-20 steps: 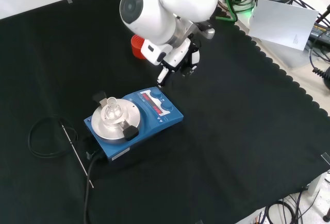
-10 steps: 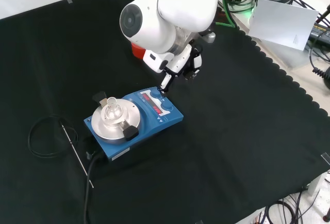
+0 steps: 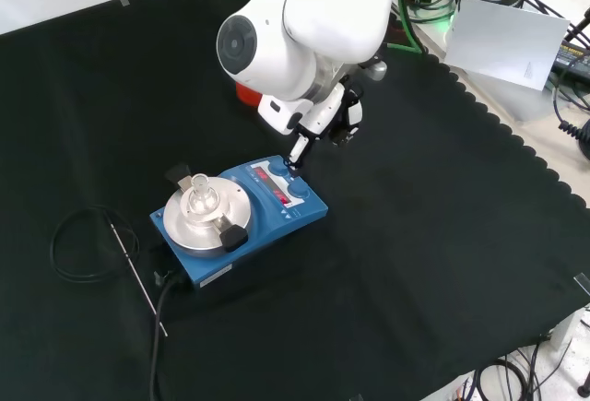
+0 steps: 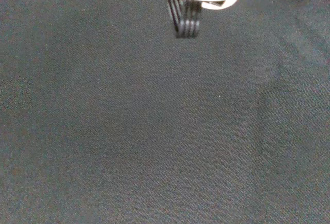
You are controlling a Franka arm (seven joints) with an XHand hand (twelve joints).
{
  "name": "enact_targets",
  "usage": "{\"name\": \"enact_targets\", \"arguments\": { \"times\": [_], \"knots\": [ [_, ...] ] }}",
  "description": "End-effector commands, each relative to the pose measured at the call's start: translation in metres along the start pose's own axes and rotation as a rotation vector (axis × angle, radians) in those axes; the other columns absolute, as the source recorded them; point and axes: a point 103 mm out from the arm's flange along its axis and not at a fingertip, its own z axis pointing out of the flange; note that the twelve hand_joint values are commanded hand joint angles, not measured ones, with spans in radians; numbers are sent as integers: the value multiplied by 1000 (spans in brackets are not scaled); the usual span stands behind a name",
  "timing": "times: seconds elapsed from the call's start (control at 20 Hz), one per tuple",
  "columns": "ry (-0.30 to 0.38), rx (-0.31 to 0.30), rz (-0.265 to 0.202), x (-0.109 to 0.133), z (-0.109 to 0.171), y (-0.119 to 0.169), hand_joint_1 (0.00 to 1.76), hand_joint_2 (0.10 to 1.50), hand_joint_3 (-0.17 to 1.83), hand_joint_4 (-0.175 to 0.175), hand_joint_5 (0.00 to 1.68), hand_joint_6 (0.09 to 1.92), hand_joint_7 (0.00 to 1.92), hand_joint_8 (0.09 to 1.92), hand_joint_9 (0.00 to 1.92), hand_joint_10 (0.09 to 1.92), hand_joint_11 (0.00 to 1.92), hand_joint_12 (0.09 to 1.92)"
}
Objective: Turn on the heater.
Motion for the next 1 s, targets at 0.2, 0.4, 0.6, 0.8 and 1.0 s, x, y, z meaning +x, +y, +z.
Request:
{"name": "enact_targets", "arguments": {
  "times": [0.2, 0.4, 0.6, 0.8, 1.0],
  "knots": [
    [-2, 11, 6, -1, 5, 6, 1425, 669, 1056, -83, 220, 523, 1597, 1531, 1694, 1485, 1265, 1325],
    [2, 20, 2, -1, 7, 8, 1425, 668, 1057, -82, 222, 517, 1597, 1531, 1694, 1484, 1265, 1325],
    [19, 25, -7, -9, 13, 16, 1425, 668, 1058, -82, 224, 511, 1597, 1530, 1694, 1483, 1265, 1326],
    [11, 28, -3, -7, 16, 19, 1425, 669, 1058, -82, 226, 508, 1597, 1530, 1695, 1482, 1265, 1326],
    [6, 31, -1, -6, 18, 20, 1426, 669, 1059, -82, 229, 506, 1597, 1530, 1695, 1482, 1265, 1326]
  ]
}}
